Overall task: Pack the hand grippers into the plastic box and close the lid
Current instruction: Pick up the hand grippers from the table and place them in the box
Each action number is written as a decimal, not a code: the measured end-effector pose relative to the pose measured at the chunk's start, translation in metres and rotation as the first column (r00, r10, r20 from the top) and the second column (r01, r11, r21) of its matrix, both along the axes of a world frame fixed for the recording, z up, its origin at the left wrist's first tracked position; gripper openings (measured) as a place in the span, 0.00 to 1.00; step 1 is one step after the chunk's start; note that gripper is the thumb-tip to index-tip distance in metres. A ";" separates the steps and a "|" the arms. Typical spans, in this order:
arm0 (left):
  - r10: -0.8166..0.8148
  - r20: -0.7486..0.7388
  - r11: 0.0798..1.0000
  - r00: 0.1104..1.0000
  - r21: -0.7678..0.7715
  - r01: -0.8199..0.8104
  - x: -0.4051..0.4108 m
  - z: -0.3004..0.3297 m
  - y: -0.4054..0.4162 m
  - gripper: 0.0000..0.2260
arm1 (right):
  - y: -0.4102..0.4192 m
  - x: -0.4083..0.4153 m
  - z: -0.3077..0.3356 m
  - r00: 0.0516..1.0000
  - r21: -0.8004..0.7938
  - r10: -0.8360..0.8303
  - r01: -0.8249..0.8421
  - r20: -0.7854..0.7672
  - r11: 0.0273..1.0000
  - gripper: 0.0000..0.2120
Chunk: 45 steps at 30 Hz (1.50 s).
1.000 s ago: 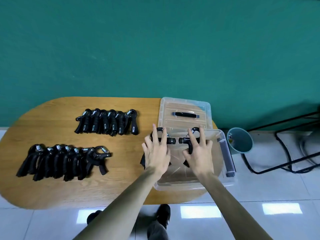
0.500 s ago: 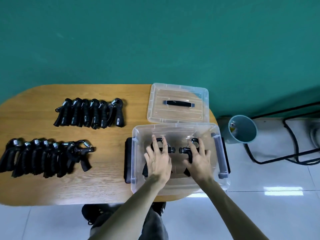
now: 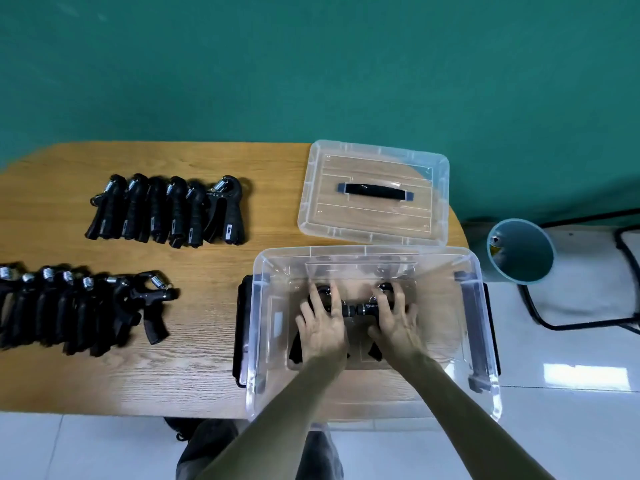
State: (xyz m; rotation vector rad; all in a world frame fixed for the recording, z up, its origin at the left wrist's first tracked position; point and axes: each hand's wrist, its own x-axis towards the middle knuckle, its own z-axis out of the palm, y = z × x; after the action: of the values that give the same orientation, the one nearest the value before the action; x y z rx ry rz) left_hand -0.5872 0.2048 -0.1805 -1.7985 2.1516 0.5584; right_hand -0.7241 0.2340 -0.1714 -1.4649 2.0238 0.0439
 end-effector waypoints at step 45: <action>-0.023 -0.143 0.964 0.989 -0.264 -0.016 0.373 0.165 -0.119 0.28 | -0.130 0.342 0.174 0.898 -0.294 0.184 -0.316 -0.400 0.902 0.23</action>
State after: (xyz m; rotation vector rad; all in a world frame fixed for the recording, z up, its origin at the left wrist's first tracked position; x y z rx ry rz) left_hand -0.2145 0.0862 -0.0158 -1.9416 2.4273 0.4287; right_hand -0.3824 0.1041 0.0021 -2.0785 2.1944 0.0685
